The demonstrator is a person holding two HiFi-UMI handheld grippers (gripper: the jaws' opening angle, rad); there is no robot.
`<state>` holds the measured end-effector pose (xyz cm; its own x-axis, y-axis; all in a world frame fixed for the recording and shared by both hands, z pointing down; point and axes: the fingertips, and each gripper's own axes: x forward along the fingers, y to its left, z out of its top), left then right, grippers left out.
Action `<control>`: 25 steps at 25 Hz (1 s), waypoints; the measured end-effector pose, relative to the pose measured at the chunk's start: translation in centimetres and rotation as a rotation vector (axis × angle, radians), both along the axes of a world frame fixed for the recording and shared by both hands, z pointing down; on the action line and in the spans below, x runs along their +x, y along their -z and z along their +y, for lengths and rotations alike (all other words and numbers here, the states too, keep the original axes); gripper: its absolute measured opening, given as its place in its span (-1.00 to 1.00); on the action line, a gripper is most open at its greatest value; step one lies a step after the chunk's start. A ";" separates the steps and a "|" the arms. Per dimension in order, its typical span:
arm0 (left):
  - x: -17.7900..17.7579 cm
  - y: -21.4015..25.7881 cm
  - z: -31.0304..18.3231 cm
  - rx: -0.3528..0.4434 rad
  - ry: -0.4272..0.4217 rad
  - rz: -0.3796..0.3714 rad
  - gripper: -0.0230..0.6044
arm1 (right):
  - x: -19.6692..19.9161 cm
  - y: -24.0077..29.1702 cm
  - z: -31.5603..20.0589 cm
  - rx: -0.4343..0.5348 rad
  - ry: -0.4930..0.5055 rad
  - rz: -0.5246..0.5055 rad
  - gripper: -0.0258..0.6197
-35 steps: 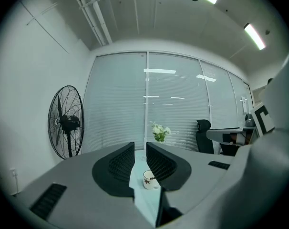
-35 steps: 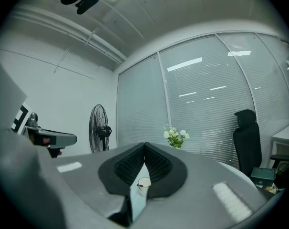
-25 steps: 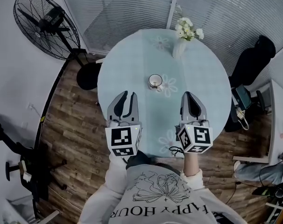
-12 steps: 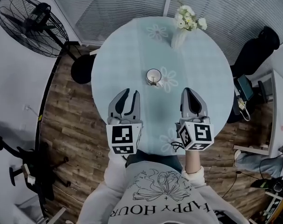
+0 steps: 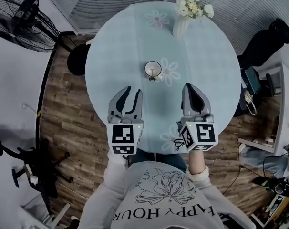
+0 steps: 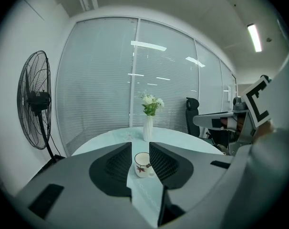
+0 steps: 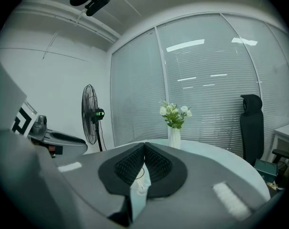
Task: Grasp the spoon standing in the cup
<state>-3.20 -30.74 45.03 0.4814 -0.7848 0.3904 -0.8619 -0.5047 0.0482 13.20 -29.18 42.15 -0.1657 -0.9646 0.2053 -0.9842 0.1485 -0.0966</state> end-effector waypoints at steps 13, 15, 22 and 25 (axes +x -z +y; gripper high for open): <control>2.4 -4.2 -1.8 -0.047 -0.055 -0.071 -0.54 | 0.8 -4.4 -2.4 -0.094 0.055 -0.005 -0.89; 2.9 -4.9 -2.1 -0.056 -0.071 -0.079 -0.53 | 0.9 -4.9 -2.7 -0.106 0.059 -0.005 -0.89; 4.1 -7.4 -2.9 -0.092 -0.128 -0.117 -0.49 | 1.2 -6.9 -3.5 -0.146 0.065 -0.005 -0.89; 4.6 -8.5 -3.0 -0.113 -0.155 -0.132 -0.46 | 1.3 -7.5 -3.7 -0.160 0.070 -0.005 -0.89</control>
<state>1.42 -33.71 53.55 0.5318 -0.6532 0.5390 -0.7771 -0.6294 0.0038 14.46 -32.92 49.62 -0.2322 -0.9056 0.3548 -0.9715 0.1986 -0.1291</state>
